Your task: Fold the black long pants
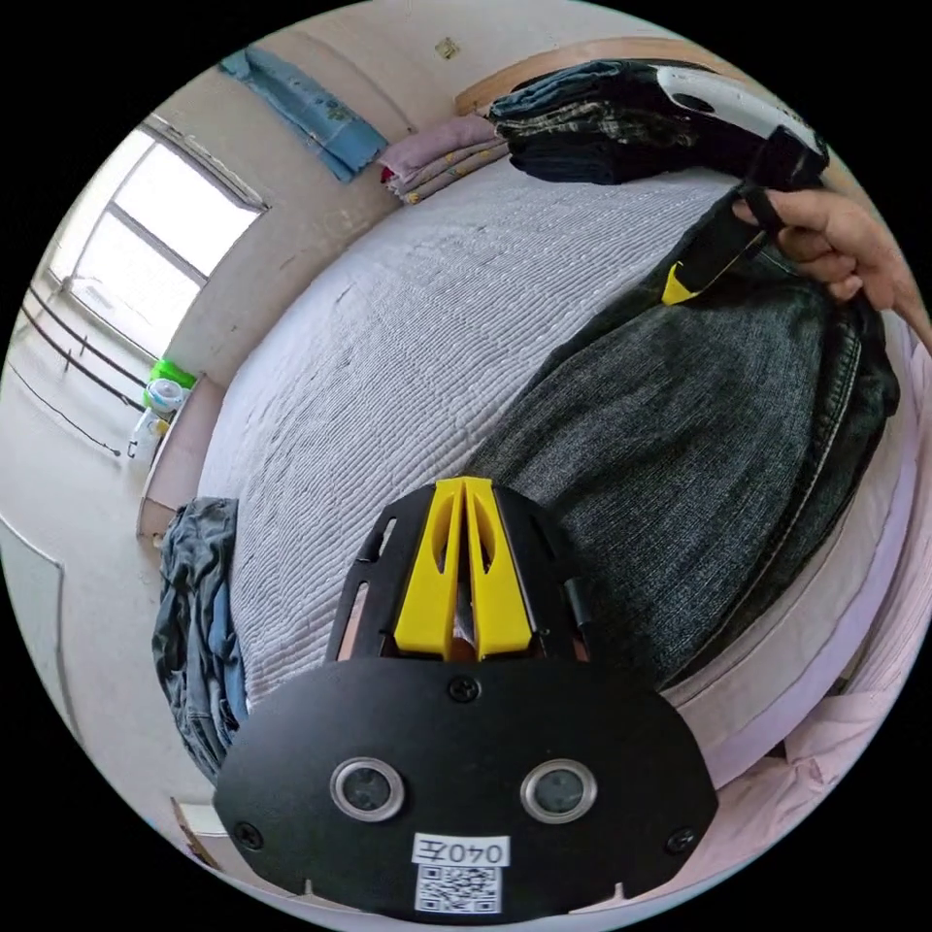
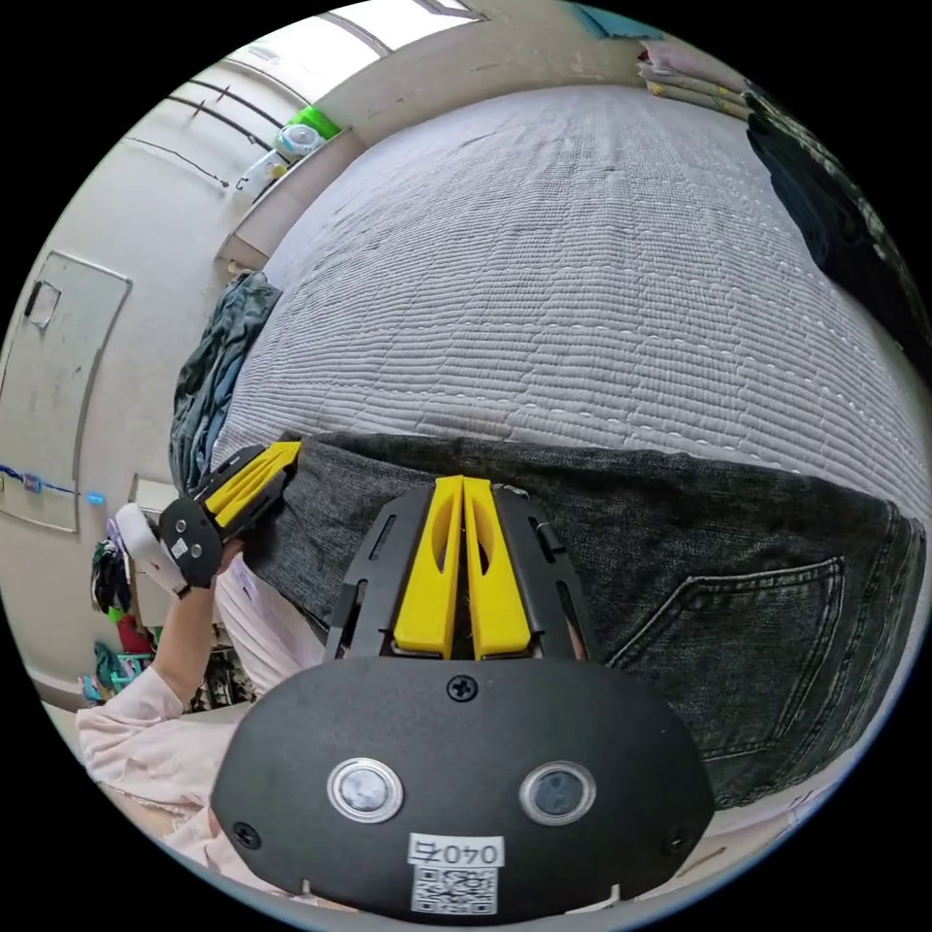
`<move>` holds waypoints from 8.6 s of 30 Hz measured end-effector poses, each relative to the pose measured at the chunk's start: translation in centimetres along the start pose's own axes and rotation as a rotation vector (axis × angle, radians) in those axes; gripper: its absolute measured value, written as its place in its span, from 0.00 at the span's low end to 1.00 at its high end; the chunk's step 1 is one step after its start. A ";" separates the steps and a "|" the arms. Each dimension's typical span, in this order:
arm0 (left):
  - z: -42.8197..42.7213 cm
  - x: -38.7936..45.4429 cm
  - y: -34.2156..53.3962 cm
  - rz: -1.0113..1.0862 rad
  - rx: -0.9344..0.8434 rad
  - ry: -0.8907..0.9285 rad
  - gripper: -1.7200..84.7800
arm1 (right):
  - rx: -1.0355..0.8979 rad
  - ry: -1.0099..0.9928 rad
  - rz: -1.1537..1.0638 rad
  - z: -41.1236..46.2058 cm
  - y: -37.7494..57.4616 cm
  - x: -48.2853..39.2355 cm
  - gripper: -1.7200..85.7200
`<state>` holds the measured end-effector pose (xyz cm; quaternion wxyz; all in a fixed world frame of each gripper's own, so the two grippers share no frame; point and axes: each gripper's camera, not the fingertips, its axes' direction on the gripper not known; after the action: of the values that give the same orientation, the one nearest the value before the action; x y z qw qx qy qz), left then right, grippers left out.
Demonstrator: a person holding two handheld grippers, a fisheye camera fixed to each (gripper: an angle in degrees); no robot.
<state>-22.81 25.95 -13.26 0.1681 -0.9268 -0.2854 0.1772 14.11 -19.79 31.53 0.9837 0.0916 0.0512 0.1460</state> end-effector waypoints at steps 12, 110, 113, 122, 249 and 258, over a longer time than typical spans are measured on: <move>-9.0 1.3 -17.5 0.041 0.070 0.562 0.01 | 0.041 0.257 -0.228 -1.3 9.7 -8.0 0.01; -42.6 -41.1 -15.9 -0.681 0.122 0.612 0.01 | 0.358 -0.030 -0.921 14.6 24.9 -41.1 0.05; -44.1 -38.5 -18.9 -0.671 0.206 0.682 0.02 | 0.413 -0.117 -0.816 9.4 24.2 -35.4 0.05; -45.0 -24.8 -32.9 -0.469 0.277 0.767 0.04 | 0.560 -0.343 -0.461 -4.5 23.3 -13.9 0.04; -16.7 9.4 -0.1 -0.088 -0.071 0.380 0.01 | 0.191 0.617 -0.152 7.7 11.5 -12.8 0.01; -19.4 -4.2 -4.7 -0.308 0.044 0.513 0.01 | 0.178 0.088 -0.627 10.0 17.7 -26.2 0.01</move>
<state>-20.03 23.04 6.75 0.2798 -0.8833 -0.3668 -0.0840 -14.46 -12.50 46.71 0.9657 0.1507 0.1318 -0.1654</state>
